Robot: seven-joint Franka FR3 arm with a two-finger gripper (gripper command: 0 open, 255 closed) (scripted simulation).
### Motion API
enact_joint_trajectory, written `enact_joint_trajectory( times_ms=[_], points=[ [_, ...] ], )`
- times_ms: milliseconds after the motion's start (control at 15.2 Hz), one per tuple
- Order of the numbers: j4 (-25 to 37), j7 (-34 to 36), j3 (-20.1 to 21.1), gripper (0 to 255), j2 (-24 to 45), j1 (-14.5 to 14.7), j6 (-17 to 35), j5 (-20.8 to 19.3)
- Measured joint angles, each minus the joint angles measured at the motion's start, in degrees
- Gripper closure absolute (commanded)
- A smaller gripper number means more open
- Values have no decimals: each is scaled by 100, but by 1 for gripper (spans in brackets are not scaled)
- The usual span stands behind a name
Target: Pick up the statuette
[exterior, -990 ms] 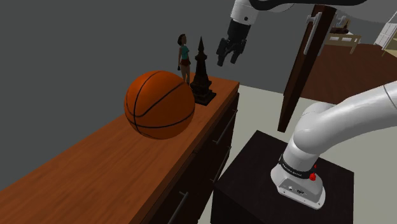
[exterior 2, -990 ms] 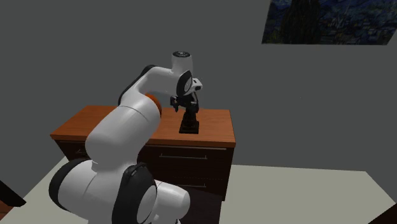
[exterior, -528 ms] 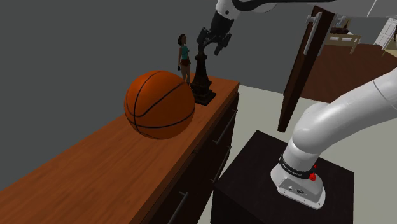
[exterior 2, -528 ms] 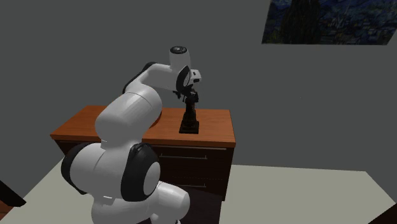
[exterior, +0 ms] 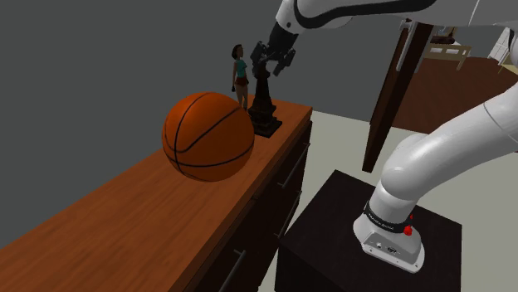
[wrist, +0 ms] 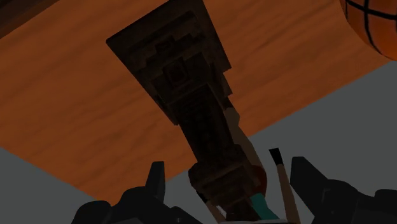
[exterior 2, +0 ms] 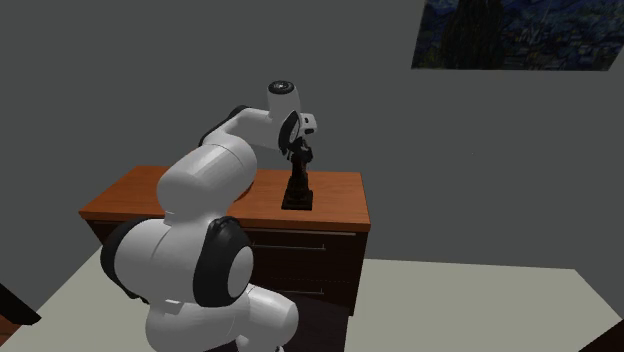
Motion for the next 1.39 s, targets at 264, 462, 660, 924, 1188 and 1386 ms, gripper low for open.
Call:
enact_joint_trajectory(
  times_ms=[264, 462, 660, 924, 1188, 1386],
  points=[
    [-215, -23, -1, 255, -39, 6, 177, 16],
    [-236, -23, 1, 255, -59, 7, 194, 17],
    [-241, -26, 0, 255, -64, 8, 197, 18],
    [-192, -25, -3, 255, -41, 6, 157, 15],
    [120, -1, -16, 255, 2, -7, -125, -9],
    [362, 8, -28, 255, 50, -16, -319, -25]
  ],
)
